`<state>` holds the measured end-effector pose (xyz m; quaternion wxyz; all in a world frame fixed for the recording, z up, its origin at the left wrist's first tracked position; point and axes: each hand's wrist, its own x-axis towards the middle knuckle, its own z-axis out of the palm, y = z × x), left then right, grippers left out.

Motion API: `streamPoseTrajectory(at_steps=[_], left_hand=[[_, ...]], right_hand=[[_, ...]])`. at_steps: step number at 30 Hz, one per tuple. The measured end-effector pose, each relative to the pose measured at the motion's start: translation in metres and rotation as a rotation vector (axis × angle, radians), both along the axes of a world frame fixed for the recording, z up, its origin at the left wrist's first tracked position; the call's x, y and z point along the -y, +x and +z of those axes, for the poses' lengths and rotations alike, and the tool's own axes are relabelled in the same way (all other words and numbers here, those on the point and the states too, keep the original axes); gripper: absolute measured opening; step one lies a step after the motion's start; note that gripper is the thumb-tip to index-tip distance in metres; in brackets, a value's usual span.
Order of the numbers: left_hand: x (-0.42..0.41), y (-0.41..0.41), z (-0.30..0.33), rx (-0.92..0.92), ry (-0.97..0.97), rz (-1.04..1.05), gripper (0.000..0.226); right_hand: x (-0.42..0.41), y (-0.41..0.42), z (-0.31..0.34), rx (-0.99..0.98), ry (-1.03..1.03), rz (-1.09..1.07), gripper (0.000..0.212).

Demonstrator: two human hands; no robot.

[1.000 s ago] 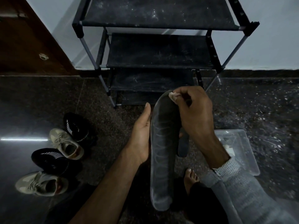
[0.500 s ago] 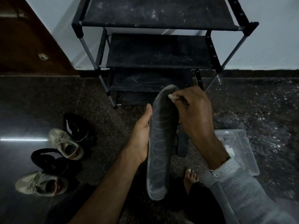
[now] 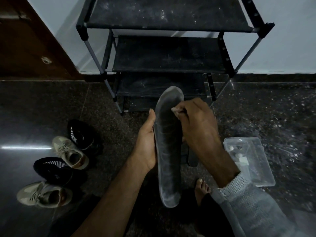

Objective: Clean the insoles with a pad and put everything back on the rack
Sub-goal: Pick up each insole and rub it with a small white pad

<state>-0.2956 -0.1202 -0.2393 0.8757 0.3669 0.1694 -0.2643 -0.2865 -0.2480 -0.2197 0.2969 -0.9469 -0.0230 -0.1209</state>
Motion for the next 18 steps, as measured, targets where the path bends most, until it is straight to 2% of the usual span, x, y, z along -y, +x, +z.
streamPoseTrajectory(at_steps=[3,6,8,13,15,18], left_hand=[[-0.003,0.002,-0.002,-0.007,-0.027,0.003,0.067],[-0.007,0.004,-0.006,-0.004,-0.097,-0.009,0.076],[-0.007,0.004,-0.008,-0.007,-0.104,-0.017,0.075],[-0.002,0.001,-0.009,0.02,0.026,-0.017,0.064],[-0.003,0.001,-0.007,0.016,0.011,-0.012,0.064],[-0.007,0.004,-0.005,0.018,-0.082,-0.016,0.072]], right_hand=[[-0.012,-0.007,0.005,-0.122,0.003,0.14,0.011],[-0.021,-0.011,0.011,-0.214,0.034,0.267,0.011],[-0.018,-0.009,0.013,-0.21,-0.008,0.236,0.012],[-0.003,-0.004,0.007,-0.107,-0.04,-0.043,0.012],[-0.009,-0.006,0.006,-0.133,0.007,-0.016,0.012],[-0.027,-0.013,0.006,-0.211,0.185,0.118,0.008]])
